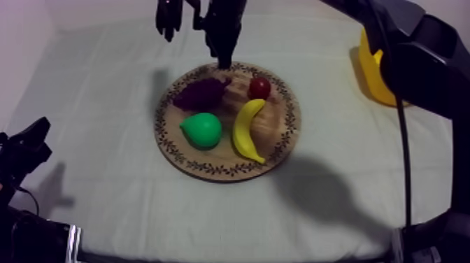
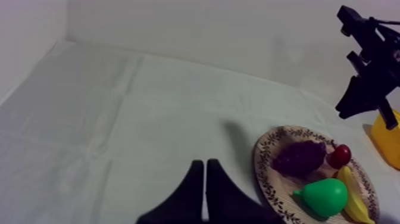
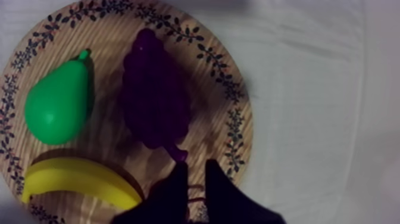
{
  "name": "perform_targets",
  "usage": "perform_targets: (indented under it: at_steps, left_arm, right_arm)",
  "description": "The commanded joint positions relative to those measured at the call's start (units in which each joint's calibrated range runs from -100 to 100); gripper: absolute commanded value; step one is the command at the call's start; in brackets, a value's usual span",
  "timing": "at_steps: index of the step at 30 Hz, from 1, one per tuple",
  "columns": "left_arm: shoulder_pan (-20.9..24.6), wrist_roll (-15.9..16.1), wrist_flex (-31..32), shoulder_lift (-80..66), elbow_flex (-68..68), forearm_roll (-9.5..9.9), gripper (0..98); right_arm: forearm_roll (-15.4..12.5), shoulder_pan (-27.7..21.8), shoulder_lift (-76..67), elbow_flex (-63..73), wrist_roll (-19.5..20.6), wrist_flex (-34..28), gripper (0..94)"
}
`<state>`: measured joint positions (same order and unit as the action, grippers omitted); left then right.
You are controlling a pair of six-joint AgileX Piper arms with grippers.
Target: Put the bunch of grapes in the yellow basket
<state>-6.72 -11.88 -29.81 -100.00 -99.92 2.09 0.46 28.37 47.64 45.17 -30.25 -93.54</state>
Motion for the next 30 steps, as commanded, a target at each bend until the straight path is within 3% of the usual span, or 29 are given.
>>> perform_targets:
  at_steps: [1,8,12,17,30]
  left_arm:
    - [0.03,-0.01,-0.02,0.0,0.03,-0.02,0.1]
    - [0.03,-0.01,-0.02,0.0,0.03,-0.02,0.1]
    - [0.03,-0.01,-0.02,0.0,0.03,-0.02,0.1]
    - [0.03,-0.01,-0.02,0.0,0.03,-0.02,0.1]
    - [0.03,-0.01,-0.02,0.0,0.03,-0.02,0.1]
  right_arm:
    - [0.11,0.02,0.25,0.09,-0.12,-0.08,20.8]
    - [-0.67,-0.18,0.23,0.14,-0.44,-0.58,53.0]
    - [-1.58,-0.37,-0.4,0.22,-0.99,-0.69,62.7]
    - [-3.15,-0.47,-1.05,0.78,-1.69,-1.53,67.2]
    - [-4.46,0.46,0.26,-0.4,-1.67,-2.8,67.0]
